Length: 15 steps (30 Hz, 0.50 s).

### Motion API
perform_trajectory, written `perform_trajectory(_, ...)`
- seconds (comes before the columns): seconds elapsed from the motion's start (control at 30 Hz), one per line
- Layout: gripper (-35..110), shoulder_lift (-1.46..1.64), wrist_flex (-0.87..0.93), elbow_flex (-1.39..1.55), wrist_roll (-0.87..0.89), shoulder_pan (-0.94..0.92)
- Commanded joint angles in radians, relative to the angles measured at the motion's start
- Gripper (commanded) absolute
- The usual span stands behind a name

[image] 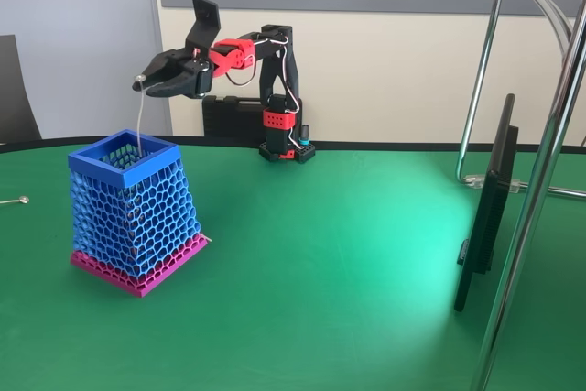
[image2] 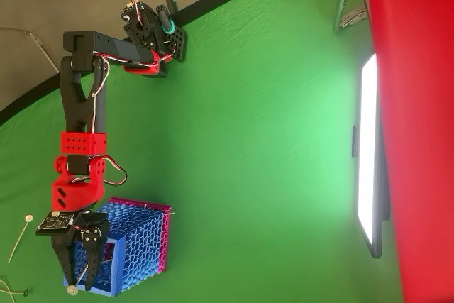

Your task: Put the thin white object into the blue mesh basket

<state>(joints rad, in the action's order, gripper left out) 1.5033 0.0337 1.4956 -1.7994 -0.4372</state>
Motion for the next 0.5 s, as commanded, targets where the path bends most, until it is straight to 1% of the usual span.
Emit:
perform_trajectory(0.0,20,0.067,-0.02,0.0,0.021,0.014)
perform_trajectory(0.17,26,0.103,-0.02,0.021,0.063,0.014)
perform_trajectory(0.47,26,0.232,-0.02,0.178,0.064,0.003)
